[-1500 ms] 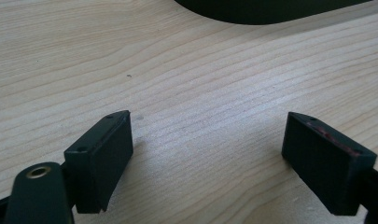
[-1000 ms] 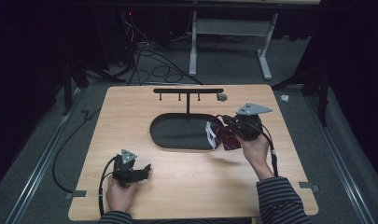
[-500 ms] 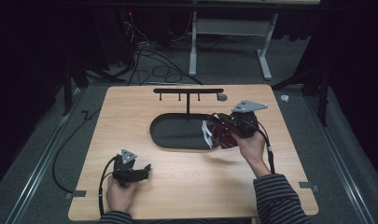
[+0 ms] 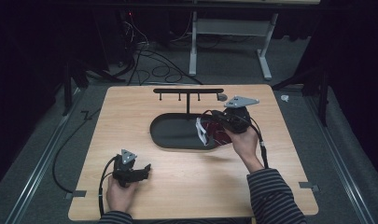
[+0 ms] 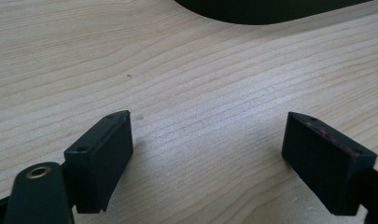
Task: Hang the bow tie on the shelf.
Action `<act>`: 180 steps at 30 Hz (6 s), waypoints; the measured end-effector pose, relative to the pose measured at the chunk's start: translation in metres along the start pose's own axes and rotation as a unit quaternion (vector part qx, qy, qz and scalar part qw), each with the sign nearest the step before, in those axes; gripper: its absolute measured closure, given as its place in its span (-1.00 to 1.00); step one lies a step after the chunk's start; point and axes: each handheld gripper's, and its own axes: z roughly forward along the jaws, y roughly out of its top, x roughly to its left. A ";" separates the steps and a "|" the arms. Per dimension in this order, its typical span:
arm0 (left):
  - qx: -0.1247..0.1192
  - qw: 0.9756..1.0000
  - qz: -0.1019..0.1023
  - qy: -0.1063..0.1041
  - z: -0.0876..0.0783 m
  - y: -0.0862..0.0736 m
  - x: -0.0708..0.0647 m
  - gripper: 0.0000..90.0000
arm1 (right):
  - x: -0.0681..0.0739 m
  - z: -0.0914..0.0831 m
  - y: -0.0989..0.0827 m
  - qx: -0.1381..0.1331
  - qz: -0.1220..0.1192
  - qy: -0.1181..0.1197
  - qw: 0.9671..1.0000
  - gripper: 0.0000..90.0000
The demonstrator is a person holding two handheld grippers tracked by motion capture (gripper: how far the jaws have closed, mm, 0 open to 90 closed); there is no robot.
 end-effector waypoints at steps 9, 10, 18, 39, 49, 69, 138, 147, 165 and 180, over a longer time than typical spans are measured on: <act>0.000 1.000 0.000 0.000 0.000 0.000 0.000 -0.63 | 0.003 0.011 0.010 -0.006 0.005 0.011 1.000 1.00; 0.000 1.000 0.000 0.000 0.000 0.000 0.000 -0.63 | 0.004 0.012 0.011 -0.004 0.009 0.010 1.000 1.00; 0.000 1.000 0.000 0.000 0.000 0.000 0.000 -0.63 | 0.004 0.021 0.020 -0.006 0.013 0.009 1.000 1.00; 0.000 1.000 0.000 0.000 0.000 0.000 0.000 -0.63 | -0.005 0.040 0.039 -0.007 0.035 -0.011 0.999 1.00; 0.000 1.000 0.000 0.000 0.000 0.000 0.000 -0.63 | -0.011 0.049 0.039 0.002 0.049 -0.026 0.998 1.00; 0.000 1.000 0.002 -0.001 0.000 0.000 0.000 -0.63 | -0.013 0.057 0.036 0.025 0.054 -0.028 0.998 0.96; 0.000 1.000 0.002 -0.002 0.000 0.000 0.000 -0.63 | -0.039 -0.014 0.002 -0.015 0.071 -0.025 0.997 0.66; 0.000 1.000 0.001 -0.002 0.000 0.000 0.000 -0.63 | -0.045 -0.024 -0.008 -0.014 0.079 -0.021 0.997 0.56; 0.000 1.000 0.001 -0.002 0.000 0.000 0.000 -0.63 | -0.055 -0.043 -0.034 -0.016 0.101 -0.023 0.994 0.50; 0.000 1.000 0.002 -0.002 0.000 0.000 0.000 -0.63 | -0.061 -0.055 -0.064 -0.016 0.121 -0.028 0.992 0.50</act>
